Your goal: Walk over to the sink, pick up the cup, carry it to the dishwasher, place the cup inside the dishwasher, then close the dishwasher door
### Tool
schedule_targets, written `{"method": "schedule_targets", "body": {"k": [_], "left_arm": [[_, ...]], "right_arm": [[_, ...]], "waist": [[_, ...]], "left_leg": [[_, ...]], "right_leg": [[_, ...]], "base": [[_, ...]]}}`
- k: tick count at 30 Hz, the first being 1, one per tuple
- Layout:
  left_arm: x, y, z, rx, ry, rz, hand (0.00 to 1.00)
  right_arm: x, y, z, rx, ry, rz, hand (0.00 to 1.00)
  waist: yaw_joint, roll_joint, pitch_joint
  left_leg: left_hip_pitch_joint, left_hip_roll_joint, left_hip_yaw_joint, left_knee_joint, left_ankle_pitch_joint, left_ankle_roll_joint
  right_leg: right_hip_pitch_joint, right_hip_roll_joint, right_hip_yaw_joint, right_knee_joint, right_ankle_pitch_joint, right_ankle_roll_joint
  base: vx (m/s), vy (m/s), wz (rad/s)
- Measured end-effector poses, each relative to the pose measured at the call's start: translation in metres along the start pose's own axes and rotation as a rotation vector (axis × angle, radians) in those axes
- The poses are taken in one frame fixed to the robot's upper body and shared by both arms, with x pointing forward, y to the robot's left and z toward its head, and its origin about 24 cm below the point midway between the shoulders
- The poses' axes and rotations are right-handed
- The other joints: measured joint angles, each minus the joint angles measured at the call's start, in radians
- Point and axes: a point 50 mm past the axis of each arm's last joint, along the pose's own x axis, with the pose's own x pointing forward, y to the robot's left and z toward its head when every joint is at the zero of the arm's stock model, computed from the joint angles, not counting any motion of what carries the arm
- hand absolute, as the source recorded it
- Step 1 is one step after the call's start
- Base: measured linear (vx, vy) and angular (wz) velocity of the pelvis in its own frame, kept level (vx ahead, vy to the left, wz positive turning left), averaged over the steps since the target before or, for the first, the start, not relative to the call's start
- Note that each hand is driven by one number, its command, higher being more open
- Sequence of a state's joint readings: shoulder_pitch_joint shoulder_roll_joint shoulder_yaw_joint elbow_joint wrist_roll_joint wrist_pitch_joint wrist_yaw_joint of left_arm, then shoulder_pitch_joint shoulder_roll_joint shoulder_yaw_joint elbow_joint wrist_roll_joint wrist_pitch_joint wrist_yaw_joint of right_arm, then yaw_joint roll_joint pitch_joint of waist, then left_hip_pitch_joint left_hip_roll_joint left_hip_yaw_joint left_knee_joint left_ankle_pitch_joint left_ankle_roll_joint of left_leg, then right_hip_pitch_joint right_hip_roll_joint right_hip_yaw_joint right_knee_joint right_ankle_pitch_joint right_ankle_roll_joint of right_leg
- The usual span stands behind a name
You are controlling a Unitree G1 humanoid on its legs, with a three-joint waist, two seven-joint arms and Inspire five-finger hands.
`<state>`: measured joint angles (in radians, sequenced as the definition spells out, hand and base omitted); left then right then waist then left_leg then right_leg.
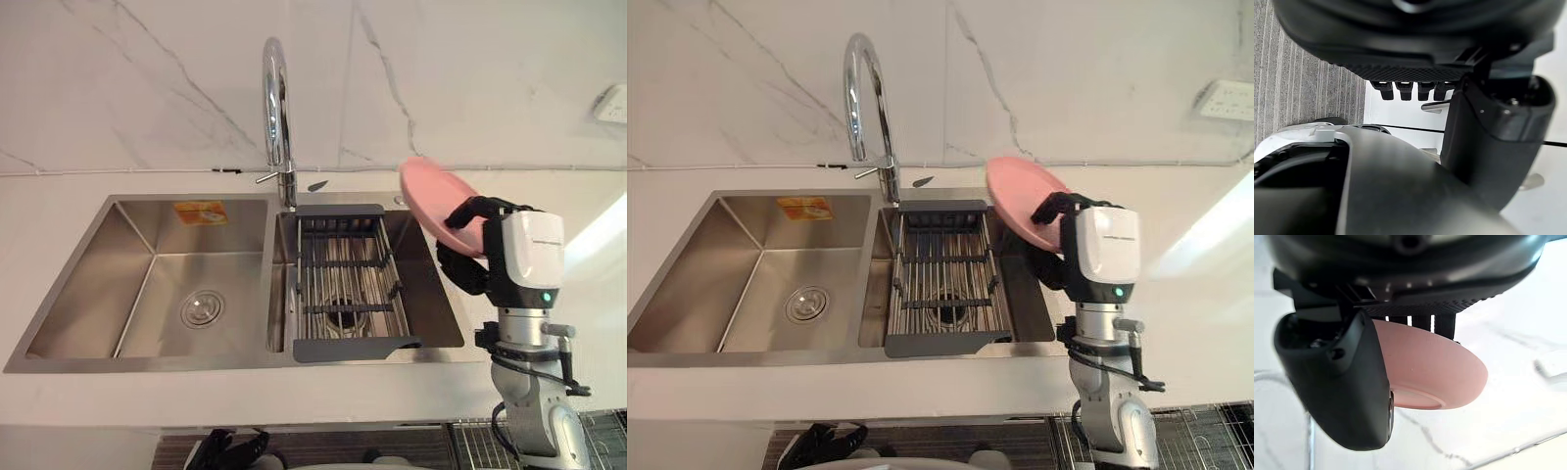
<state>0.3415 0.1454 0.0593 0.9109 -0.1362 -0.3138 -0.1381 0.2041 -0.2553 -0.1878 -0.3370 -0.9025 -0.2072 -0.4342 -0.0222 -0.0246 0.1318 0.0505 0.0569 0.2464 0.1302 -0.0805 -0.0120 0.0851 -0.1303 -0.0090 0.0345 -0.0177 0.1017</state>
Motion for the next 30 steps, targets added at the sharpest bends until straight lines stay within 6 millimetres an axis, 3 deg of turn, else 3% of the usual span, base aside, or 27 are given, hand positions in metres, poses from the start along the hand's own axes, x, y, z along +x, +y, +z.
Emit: {"method": "schedule_targets", "body": {"k": [4, 8, 10, 15, 18, 19, 20, 21, 22, 23, 24, 25, 26, 27, 28, 29, 30], "left_arm": [[-0.001, 0.0, -0.001, -0.012, 0.0, 0.006, 1.0], [-0.005, -0.007, -0.006, -0.097, -0.014, 0.031, 1.0], [-0.006, -0.01, -0.008, -0.122, -0.01, 0.034, 1.0], [-0.006, -0.011, -0.007, -0.131, -0.015, 0.015, 1.0], [-0.005, -0.011, -0.005, -0.137, -0.013, 0.014, 1.0], [-0.003, -0.011, -0.003, -0.142, -0.012, 0.016, 1.0], [-0.003, -0.012, -0.003, -0.146, -0.007, 0.02, 1.0], [-0.002, -0.01, -0.002, -0.148, -0.012, 0.033, 1.0], [-0.002, -0.009, 0.0, -0.147, -0.018, 0.038, 1.0], [-0.001, -0.008, 0.002, -0.144, -0.021, 0.04, 1.0], [-0.001, -0.008, 0.001, -0.142, -0.018, 0.043, 1.0], [0.001, -0.004, 0.001, -0.136, -0.006, 0.07, 1.0], [0.0, -0.002, 0.001, -0.133, -0.005, 0.077, 1.0], [0.001, 0.004, 0.004, -0.124, -0.017, 0.096, 1.0], [0.003, 0.004, 0.006, -0.13, -0.016, 0.11, 1.0], [0.001, 0.008, -0.002, -0.141, 0.014, 0.135, 1.0], [-0.002, 0.015, -0.003, -0.127, 0.016, 0.156, 1.0]], "right_arm": [[-0.008, 0.001, -0.002, 0.028, 0.068, -0.025, 0.0], [-0.007, -0.003, 0.002, 0.035, 0.08, -0.068, 0.0], [-0.004, -0.005, 0.009, 0.057, 0.054, -0.111, 0.0], [-0.002, -0.004, 0.012, 0.073, 0.06, -0.15, 0.0], [-0.004, -0.001, 0.015, 0.093, 0.086, -0.161, 0.0], [-0.005, 0.001, 0.018, 0.107, 0.096, -0.169, 0.0], [-0.006, 0.003, 0.021, 0.11, 0.092, -0.172, 0.0], [-0.005, 0.003, 0.026, 0.112, 0.07, -0.184, 0.0], [-0.004, 0.003, 0.029, 0.107, 0.056, -0.192, 0.0], [-0.004, 0.002, 0.03, 0.093, 0.043, -0.203, 0.0], [-0.004, 0.002, 0.03, 0.086, 0.04, -0.203, 0.0], [-0.005, 0.003, 0.026, 0.066, 0.046, -0.205, 0.0], [-0.005, 0.004, 0.025, 0.063, 0.048, -0.205, 0.0], [-0.003, 0.007, 0.021, 0.049, 0.056, -0.202, 0.0], [0.002, 0.012, 0.016, 0.029, 0.053, -0.194, 0.0], [-0.002, 0.026, 0.008, 0.009, 0.099, -0.133, 0.0], [-0.003, 0.032, 0.006, 0.006, 0.125, -0.107, 0.0]], "waist": [[-0.004, 0.001, -0.002], [0.011, 0.036, -0.006], [0.015, 0.049, -0.003], [0.006, 0.035, 0.008], [0.006, 0.029, 0.013], [0.007, 0.028, 0.018], [0.012, 0.037, 0.023], [0.028, 0.037, 0.032], [0.033, 0.03, 0.038], [0.036, 0.026, 0.045], [0.035, 0.027, 0.045], [0.024, 0.004, 0.04], [0.021, -0.004, 0.036], [0.024, -0.033, 0.019], [0.035, -0.005, 0.026], [0.039, 0.026, 0.02], [0.051, 0.035, 0.023]], "left_leg": [[-0.012, 0.013, 0.002, 0.031, -0.012, -0.003], [-0.122, 0.082, -0.01, 0.274, -0.143, -0.022], [-0.136, 0.06, -0.099, 0.305, -0.171, -0.028], [-0.143, 0.001, -0.127, 0.312, -0.169, -0.011], [-0.14, -0.002, -0.103, 0.338, -0.194, -0.002], [-0.134, 0.006, -0.08, 0.346, -0.198, 0.005], [-0.127, 0.027, -0.053, 0.332, -0.192, 0.016], [-0.114, 0.043, 0.014, 0.308, -0.159, 0.057], [-0.105, 0.043, 0.041, 0.291, -0.144, 0.064], [-0.082, 0.043, 0.076, 0.253, -0.117, 0.059], [-0.073, 0.042, 0.085, 0.233, -0.108, 0.048], [-0.055, 0.029, 0.1, 0.196, -0.088, 0.028], [-0.058, 0.021, 0.097, 0.193, -0.091, 0.024], [-0.093, -0.029, 0.06, 0.215, -0.091, 0.0], [-0.122, -0.035, -0.006, 0.224, -0.087, 0.007], [-0.103, -0.013, -0.074, 0.161, -0.087, 0.013], [-0.078, 0.005, -0.063, 0.125, -0.075, -0.001]], "right_leg": [[-0.003, 0.005, 0.009, 0.002, -0.001, -0.002], [-0.054, 0.059, 0.07, 0.025, -0.008, -0.014], [-0.093, 0.071, 0.12, 0.05, -0.002, -0.004], [-0.181, 0.057, 0.211, 0.117, 0.034, 0.03], [-0.201, 0.06, 0.224, 0.14, 0.047, 0.038], [-0.206, 0.05, 0.192, 0.14, 0.023, 0.004], [-0.226, 0.03, 0.115, 0.164, -0.015, -0.065], [-0.289, 0.0, 0.03, 0.314, -0.021, -0.062], [-0.319, -0.016, -0.007, 0.402, -0.033, -0.068], [-0.344, -0.044, -0.067, 0.553, -0.075, -0.078], [-0.34, -0.052, -0.095, 0.61, -0.1, -0.082], [-0.286, -0.081, -0.155, 0.69, -0.148, -0.092], [-0.27, -0.09, -0.164, 0.679, -0.159, -0.091], [-0.234, -0.092, -0.197, 0.533, -0.233, -0.042], [-0.222, -0.04, -0.186, 0.431, -0.229, -0.04], [-0.143, 0.026, -0.19, 0.269, -0.175, -0.058], [-0.14, 0.036, -0.206, 0.288, -0.181, -0.071]], "base": [[-0.02, -0.015, -0.03], [-0.04, 0.026, -0.4], [-0.03, 0.088, -0.68], [-0.12, 0.091, -0.58], [-0.22, 0.052, -0.56], [-0.29, 0.056, -0.84], [-0.3, 0.038, -1.21], [-0.31, 0.025, -1.15], [-0.29, -0.037, -1.06], [-0.22, -0.073, -0.64], [-0.21, -0.135, -0.59], [-0.11, -0.129, -0.29], [-0.08, -0.109, -0.43], [-0.04, -0.037, -0.64], [-0.07, 0.027, -1.16], [-0.03, 0.055, -1.28], [-0.03, 0.076, -1.27]]}}
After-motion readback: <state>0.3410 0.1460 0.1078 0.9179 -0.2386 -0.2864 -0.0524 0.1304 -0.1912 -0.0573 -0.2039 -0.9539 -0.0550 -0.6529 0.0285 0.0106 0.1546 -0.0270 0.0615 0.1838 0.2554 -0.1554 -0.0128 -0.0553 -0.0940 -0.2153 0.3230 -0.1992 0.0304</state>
